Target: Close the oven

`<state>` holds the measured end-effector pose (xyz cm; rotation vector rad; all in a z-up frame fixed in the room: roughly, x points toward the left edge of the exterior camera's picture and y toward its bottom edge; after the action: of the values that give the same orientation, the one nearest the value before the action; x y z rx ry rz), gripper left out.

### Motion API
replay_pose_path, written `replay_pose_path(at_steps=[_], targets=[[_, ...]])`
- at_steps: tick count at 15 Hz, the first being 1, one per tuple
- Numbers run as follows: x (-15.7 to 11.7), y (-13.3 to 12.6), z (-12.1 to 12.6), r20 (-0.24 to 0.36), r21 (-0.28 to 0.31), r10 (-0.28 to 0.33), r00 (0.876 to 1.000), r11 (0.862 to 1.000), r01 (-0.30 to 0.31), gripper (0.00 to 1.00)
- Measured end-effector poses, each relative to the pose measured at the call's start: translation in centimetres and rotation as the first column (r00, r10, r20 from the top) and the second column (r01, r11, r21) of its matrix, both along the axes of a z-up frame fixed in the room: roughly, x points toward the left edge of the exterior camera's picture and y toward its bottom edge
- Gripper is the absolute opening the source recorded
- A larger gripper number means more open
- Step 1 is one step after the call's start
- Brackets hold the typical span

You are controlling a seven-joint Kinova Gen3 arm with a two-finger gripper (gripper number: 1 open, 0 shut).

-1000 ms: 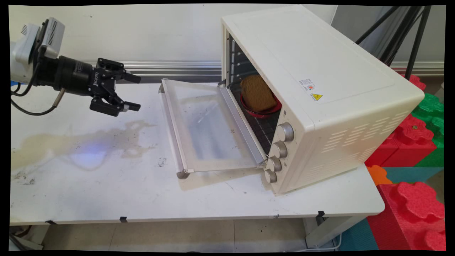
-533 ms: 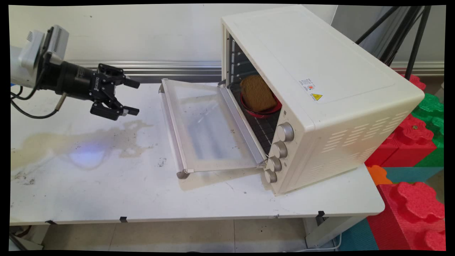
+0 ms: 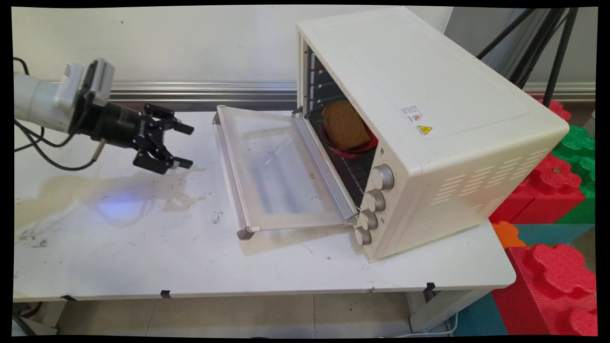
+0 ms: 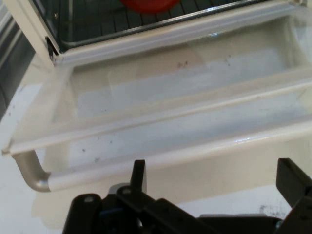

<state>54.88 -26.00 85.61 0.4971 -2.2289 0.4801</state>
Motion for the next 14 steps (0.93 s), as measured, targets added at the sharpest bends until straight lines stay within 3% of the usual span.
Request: replay_pose_path(at_steps=[14], targets=[[-1.6,-3.2,-6.1,0.008,0.086,0.042,0.999,0.995,-0.043,1.00]])
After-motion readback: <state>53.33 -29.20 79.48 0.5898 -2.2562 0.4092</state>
